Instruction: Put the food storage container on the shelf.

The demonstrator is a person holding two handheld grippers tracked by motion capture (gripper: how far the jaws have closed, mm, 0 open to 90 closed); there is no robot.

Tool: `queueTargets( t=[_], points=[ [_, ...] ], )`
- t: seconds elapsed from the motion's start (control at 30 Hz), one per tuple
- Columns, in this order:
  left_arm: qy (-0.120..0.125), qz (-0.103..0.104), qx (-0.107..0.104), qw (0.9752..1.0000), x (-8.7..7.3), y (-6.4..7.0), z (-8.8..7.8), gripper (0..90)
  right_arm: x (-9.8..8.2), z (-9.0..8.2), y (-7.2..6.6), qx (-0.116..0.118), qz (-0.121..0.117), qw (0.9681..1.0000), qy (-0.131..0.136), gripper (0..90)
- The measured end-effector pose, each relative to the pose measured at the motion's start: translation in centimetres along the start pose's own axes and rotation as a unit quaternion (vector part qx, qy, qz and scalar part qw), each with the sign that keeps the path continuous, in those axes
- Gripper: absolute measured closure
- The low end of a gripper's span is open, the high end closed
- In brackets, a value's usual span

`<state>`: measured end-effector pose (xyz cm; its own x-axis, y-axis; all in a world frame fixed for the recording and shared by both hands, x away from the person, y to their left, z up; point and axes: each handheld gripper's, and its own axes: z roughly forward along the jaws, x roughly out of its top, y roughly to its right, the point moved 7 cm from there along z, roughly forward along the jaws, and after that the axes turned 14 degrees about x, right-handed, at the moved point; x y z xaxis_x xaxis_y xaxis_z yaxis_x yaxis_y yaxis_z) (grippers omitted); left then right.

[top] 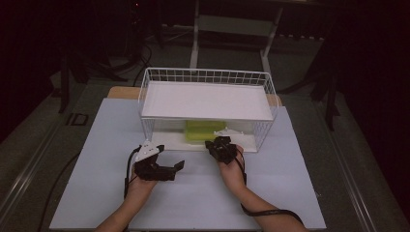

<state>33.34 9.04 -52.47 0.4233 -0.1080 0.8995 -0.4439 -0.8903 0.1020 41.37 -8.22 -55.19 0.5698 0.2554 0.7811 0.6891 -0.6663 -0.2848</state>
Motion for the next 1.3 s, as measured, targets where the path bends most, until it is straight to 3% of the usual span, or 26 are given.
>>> queueTargets(
  t=[0.27, 0.47, 0.5, 0.73, 0.93, 1.07, 1.17, 1.23, 1.27, 1.3],
  points=[
    [0.001, 0.003, -0.003, 1.0, 0.0, 0.2, -0.1, 1.7, 0.9, 1.1, 0.6, -0.011, -0.003, 0.9999, 0.004, 89.7],
    [0.0, 0.002, -0.005, 1.0, -0.1, 0.2, 0.0, 1.8, 1.3, 1.3, 1.1, -0.014, 0.013, 0.9998, 0.01, 89.7],
    [0.0, 0.003, -0.006, 1.0, -0.1, 0.2, 0.0, 1.7, 1.4, 1.4, 1.1, -0.013, 0.024, 0.9996, 0.009, 89.7],
    [-0.002, 0.002, -0.009, 1.0, -0.2, 0.3, 0.0, 1.7, 1.7, 1.7, 1.6, -0.017, 0.01, 0.9997, 0.011, 89.7],
    [-0.003, 0.007, -0.006, 0.9999, -0.3, 0.3, 0.1, 1.7, 1.6, 1.6, 1.4, -0.01, 0.018, 0.9997, 0.013, 86.7],
    [-0.001, 0.011, -0.008, 0.9999, -0.2, 0.4, 0.1, 1.7, 1.4, 0.8, 0.0, -0.002, -0.01, 0.9999, 0.012, 86.2],
    [0.003, 0.014, -0.01, 0.9998, -0.1, 0.5, 0.0, 1.7, 1.0, 0.1, -1.0, 0.018, -0.003, 0.9998, 0.012, 82.0],
    [0.006, 0.021, -0.009, 0.9997, -0.1, 0.7, -0.1, 1.7, 0.9, -0.5, -1.8, 0.022, -0.038, 0.999, 0.013, 75.0],
    [0.006, 0.021, -0.009, 0.9997, -0.1, 0.7, -0.1, 1.7, 0.9, -0.5, -1.8, 0.022, -0.038, 0.999, 0.013, 75.0],
    [0.007, 0.023, -0.012, 0.9996, 0.0, 0.8, -0.1, 1.7, 0.8, -1.2, -2.4, 0.02, -0.059, 0.9978, 0.019, 70.5]
  ],
)
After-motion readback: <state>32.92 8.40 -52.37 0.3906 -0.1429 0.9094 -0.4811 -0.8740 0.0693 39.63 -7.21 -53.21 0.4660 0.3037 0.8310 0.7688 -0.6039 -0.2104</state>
